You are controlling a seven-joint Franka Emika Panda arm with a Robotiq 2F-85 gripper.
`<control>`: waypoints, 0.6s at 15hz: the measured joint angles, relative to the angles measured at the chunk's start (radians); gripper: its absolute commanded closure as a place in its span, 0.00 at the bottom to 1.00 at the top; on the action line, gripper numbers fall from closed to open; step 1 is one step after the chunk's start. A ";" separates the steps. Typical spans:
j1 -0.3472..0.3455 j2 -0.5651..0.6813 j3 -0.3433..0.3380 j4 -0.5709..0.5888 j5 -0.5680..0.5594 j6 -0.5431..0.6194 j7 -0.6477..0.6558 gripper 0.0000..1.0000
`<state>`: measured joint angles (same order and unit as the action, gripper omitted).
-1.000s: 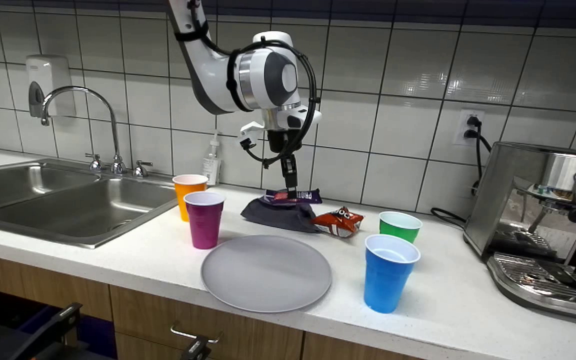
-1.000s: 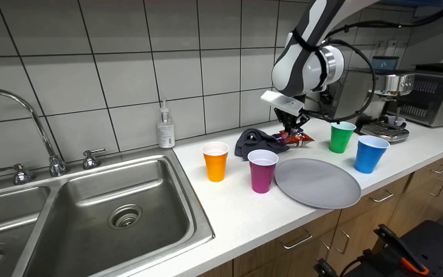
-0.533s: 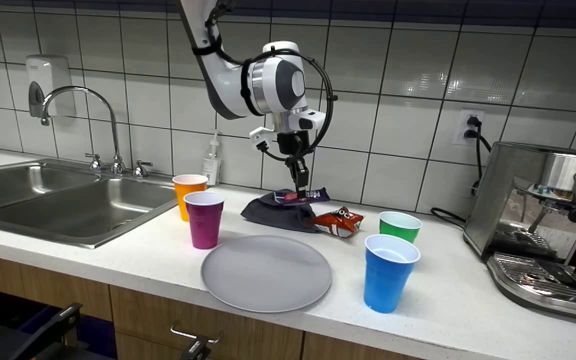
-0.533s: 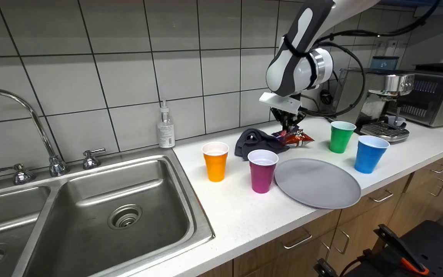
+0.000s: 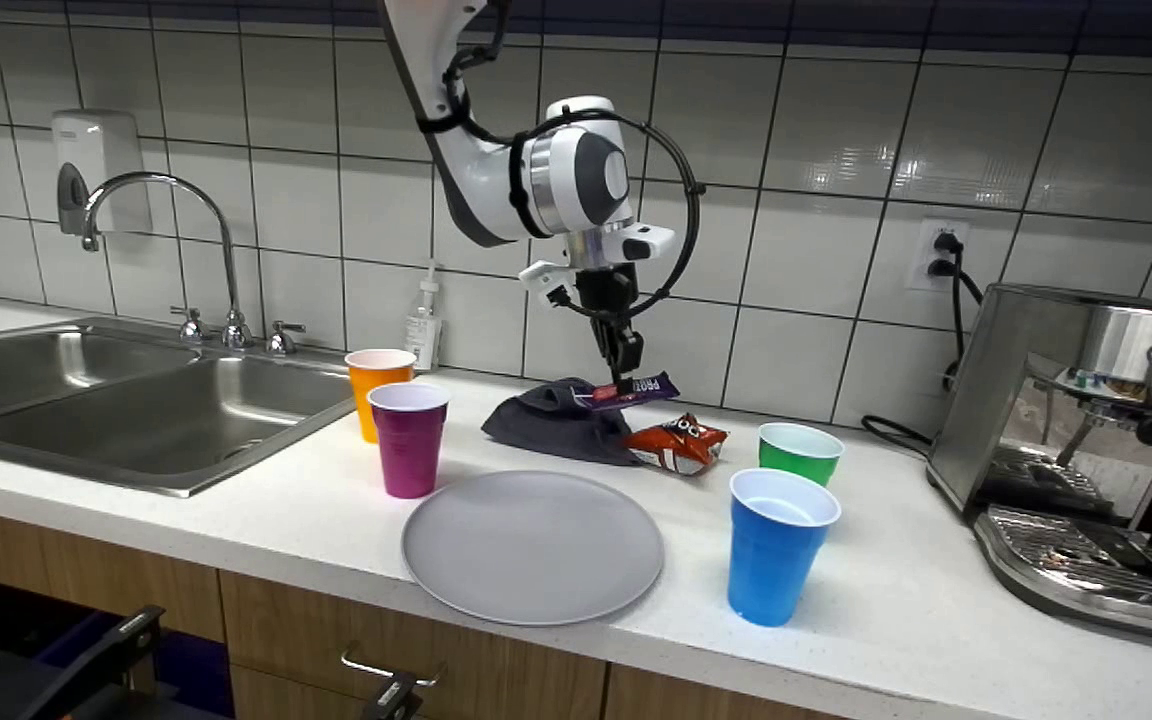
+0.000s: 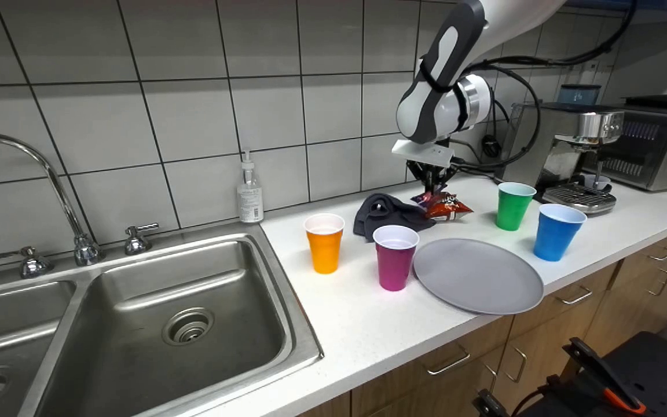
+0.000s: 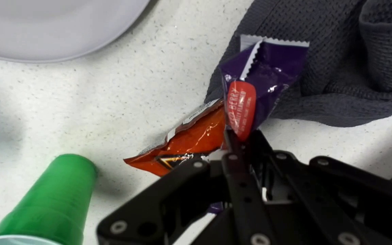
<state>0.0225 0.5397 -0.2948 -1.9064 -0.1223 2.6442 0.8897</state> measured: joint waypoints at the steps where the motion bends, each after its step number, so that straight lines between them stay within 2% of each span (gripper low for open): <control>1: -0.004 0.015 0.000 0.018 0.000 -0.006 -0.012 0.97; 9: -0.012 0.118 0.000 0.132 0.000 -0.042 -0.067 0.97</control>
<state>0.0106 0.6580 -0.2948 -1.7743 -0.1222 2.6020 0.8228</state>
